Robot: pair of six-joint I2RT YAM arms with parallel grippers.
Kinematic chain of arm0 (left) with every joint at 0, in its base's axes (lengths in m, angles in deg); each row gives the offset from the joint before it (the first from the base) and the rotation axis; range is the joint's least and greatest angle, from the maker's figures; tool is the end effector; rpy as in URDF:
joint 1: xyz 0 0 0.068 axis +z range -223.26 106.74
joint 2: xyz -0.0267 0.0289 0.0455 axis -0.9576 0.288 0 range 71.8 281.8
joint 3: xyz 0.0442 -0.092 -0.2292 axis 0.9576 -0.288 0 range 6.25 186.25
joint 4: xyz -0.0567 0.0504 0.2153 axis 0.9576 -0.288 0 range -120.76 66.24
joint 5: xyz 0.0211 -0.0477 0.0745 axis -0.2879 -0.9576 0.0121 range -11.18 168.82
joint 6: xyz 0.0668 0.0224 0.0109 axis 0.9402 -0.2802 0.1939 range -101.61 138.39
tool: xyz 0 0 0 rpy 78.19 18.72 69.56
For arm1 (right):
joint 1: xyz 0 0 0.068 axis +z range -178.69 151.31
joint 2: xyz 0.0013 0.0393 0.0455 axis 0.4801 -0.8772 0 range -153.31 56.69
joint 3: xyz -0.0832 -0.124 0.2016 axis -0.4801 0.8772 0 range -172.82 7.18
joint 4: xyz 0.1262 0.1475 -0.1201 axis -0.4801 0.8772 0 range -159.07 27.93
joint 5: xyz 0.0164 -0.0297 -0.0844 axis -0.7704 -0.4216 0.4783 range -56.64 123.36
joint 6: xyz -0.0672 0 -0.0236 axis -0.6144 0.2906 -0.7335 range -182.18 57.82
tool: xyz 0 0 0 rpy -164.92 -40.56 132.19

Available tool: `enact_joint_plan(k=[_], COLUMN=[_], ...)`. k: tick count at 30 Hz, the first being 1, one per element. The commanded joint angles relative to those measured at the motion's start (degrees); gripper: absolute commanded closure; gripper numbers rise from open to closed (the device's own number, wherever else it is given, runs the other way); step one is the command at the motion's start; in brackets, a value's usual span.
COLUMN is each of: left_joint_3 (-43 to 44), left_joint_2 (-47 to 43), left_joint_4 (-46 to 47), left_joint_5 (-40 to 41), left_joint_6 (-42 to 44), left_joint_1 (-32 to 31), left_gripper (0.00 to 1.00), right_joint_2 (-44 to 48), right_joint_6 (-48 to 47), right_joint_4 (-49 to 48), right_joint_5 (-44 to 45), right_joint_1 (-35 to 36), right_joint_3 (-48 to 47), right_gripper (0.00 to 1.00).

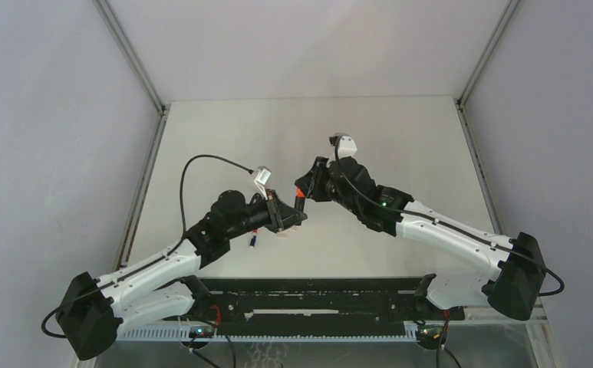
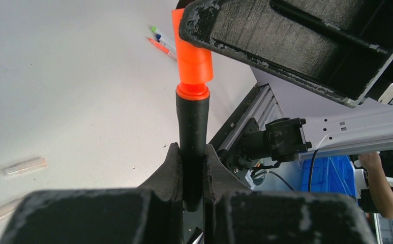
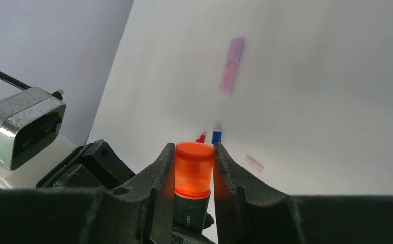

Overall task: Insert the pens into the pen caps
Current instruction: Insert the pen cap onto the pen, then press the pen cap onto the pen.

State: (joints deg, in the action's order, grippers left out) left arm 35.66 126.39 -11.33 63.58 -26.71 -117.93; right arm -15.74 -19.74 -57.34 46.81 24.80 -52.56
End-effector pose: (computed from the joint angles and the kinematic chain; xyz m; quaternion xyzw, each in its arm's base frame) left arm 0.1473 -0.1674 0.2466 0.0799 0.7746 -0.5100 0.3653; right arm 0.1798 0.2199 0.3020 -0.0172 0.8371 0.3335 0.4333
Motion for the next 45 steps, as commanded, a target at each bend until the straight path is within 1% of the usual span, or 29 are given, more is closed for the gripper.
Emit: enact_joint_plan(k=[1,5,12,18,23,28,29,31,32,35,36,37,39,40,42,45], left_joint_3=[1.53,1.37,1.00,1.47,2.31,3.20,3.46,3.78,3.73,3.16,2.97,2.86,2.55,2.45,2.49,3.07], left_joint_2=[-1.38,-1.80,-3.28,-2.91,-3.49,-5.60,-5.75,-5.96,-6.18,-6.95,-7.21,-7.48,-8.01,-8.27,-9.07,-10.73], left_joint_4=[3.20,4.51,5.58,7.95,9.98,7.26,6.46,5.21,4.80,4.48,4.33,4.09,3.78,3.72,3.66,3.22], left_joint_5=[2.00,2.45,3.72,2.21,-0.59,-0.42,-0.73,-1.18,-1.31,-1.75,-1.84,-1.89,-2.45,-2.73,-3.87,-6.78], left_joint_6=[-0.87,-1.03,-1.04,-1.03,2.49,7.68,8.87,10.69,11.22,12.44,12.67,12.96,13.38,13.53,14.21,15.36], left_joint_1=[-0.38,-0.35,-0.01,0.67,0.72,0.72,0.72,0.72,0.72,0.72,0.72,0.72,0.72,0.72,0.72,0.72], left_gripper=[1.00,1.00,1.00,1.00,1.00,1.00,1.00,1.00,1.00,1.00,1.00,1.00,1.00,1.00,1.00,1.00], right_joint_2=[1.87,1.75,4.80,6.15,5.63,6.80,7.18,8.24,9.05,11.89,12.92,14.06,16.08,17.04,18.63,20.18], right_joint_6=[-0.91,-2.63,-3.17,-4.90,-5.63,-6.04,-6.20,-6.77,-7.08,-8.82,-9.89,-11.09,-14.12,-15.11,-16.35,-17.79], right_joint_4=[-1.39,-1.47,-6.71,-7.81,-6.50,-4.87,-4.75,-4.61,-4.65,-4.86,-4.97,-5.00,-5.11,-5.04,-4.50,-4.53], right_joint_5=[-0.68,-1.31,-6.34,-7.20,-9.01,-8.69,-8.50,-7.80,-7.45,-6.49,-6.35,-6.26,-6.96,-8.28,-11.89,-20.72], right_joint_1=[1.17,1.89,2.29,4.16,4.48,4.60,4.64,4.60,4.60,4.65,4.61,4.56,4.03,3.24,0.92,-3.50], right_joint_3=[-1.95,-1.84,3.48,4.87,4.89,4.87,4.77,4.81,4.81,4.81,4.81,4.81,4.81,4.81,4.73,4.68], right_gripper=[1.00,1.00,1.00,1.00,1.00,1.00,0.98,0.90,0.81,0.57,0.52,0.43,0.32,0.28,0.23,0.21])
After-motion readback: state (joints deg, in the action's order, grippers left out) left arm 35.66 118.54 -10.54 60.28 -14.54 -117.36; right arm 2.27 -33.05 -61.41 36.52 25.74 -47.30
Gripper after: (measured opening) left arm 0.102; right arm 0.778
